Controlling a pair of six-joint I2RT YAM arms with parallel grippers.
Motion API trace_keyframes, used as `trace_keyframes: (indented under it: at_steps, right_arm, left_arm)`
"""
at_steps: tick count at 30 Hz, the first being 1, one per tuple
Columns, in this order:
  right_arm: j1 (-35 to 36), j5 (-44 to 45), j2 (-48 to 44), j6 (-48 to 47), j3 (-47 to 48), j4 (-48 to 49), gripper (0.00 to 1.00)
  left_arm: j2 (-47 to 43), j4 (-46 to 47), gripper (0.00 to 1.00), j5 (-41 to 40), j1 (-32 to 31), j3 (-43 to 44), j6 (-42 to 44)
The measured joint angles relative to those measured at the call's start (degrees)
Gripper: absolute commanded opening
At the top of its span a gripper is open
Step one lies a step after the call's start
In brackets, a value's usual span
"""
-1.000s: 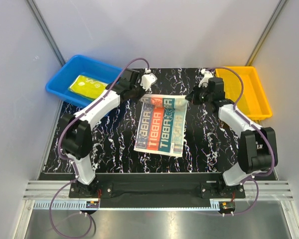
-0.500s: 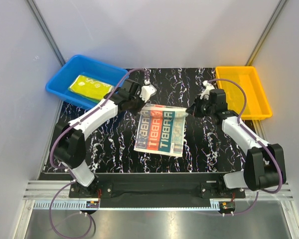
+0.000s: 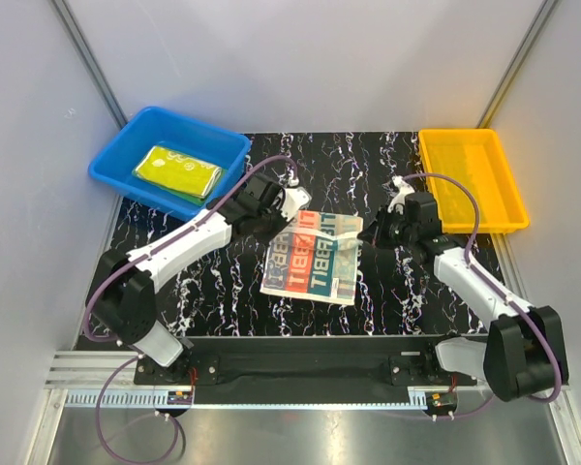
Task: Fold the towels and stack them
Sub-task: Fold the towel
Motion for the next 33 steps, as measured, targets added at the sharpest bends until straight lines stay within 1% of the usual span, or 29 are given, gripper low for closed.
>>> trace_keyframes:
  at_steps: [4,10,17,20,26,28,31,33]
  right_arm:
    - [0.28,-0.20,-4.46,1.60,-3.65,-1.01,0.00]
    - [1.09,-1.46,-8.48,3.96,-7.19,-2.19,0.00]
    - [1.18,-2.10,-12.57,5.20,-8.37,-4.02,0.00]
    - [1.33,-3.02,-15.02,6.03,-10.25,-3.91,0.00]
    - [1.55,-4.83,-15.91,10.56,-17.64,-0.55,0.00]
    - [1.66,-5.53,-15.82,11.98,-19.67,-0.11,0.03]
    - [1.77,-5.75,-15.56,12.90,-20.39,-0.50,0.09]
    - [1.77,-5.55,-15.41,12.94,-20.39,-1.05,0.14]
  left_arm:
    - [-0.87,-2.19,0.00,-1.01,-0.55,-2.62,-1.68]
    - [-1.20,-4.13,0.00,-3.37,-1.70,-2.93,-4.61]
    - [-3.37,-4.76,0.00,-3.50,-2.36,-5.49,-7.58]
    - [-4.94,-4.59,0.05,-2.99,-2.71,-7.72,-8.57]
    - [-5.25,-5.03,0.08,-1.33,-3.23,-9.68,-9.64]
    - [-5.01,-5.01,0.09,-0.63,-3.26,-10.40,-10.29]
    - [-4.74,-5.09,0.22,0.15,-3.37,-11.82,-11.43]
    - [-4.31,-5.75,0.25,0.15,-3.37,-12.52,-12.20]
